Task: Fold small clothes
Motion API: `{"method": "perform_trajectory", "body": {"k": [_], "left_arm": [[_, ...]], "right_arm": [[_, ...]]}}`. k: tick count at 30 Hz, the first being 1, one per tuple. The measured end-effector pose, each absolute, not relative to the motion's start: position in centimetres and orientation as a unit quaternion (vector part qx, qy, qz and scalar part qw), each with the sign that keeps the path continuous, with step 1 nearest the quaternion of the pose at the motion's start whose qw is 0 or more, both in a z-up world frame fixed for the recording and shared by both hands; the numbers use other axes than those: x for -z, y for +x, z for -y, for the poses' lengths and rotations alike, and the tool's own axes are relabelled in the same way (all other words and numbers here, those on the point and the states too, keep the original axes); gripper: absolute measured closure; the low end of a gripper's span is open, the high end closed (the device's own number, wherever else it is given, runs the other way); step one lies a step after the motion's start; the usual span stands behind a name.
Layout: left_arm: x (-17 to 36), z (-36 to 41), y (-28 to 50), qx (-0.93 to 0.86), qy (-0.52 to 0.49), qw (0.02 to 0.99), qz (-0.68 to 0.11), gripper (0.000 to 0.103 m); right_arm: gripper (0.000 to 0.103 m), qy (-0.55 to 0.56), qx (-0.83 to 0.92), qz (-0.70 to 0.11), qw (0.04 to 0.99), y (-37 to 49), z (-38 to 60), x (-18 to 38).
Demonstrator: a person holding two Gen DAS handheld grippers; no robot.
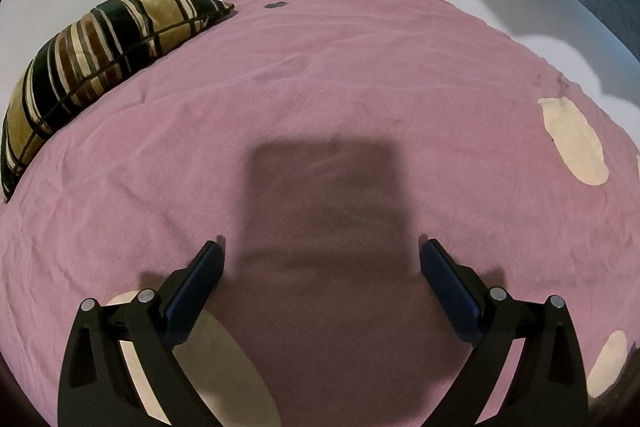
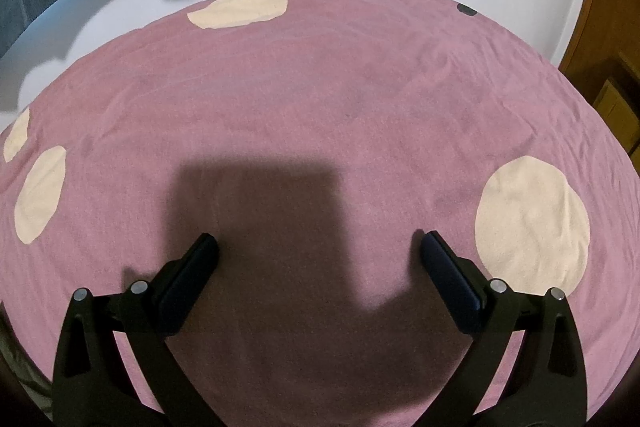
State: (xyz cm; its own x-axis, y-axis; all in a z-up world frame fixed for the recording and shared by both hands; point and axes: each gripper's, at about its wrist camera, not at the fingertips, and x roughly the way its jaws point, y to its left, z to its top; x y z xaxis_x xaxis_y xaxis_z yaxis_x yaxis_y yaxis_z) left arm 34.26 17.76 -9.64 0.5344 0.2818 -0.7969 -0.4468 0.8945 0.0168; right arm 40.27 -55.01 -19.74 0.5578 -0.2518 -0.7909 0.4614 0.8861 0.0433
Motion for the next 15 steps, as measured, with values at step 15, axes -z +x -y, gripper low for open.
{"method": "perform_trajectory", "body": {"k": [15], "left_arm": [[9.57, -17.68, 34.16, -0.21, -0.093, 0.872, -0.433, 0.005]], "right_arm": [[0.002, 0.122, 0.205, -0.421, 0.875, 39.94, 54.83, 19.79]]}}
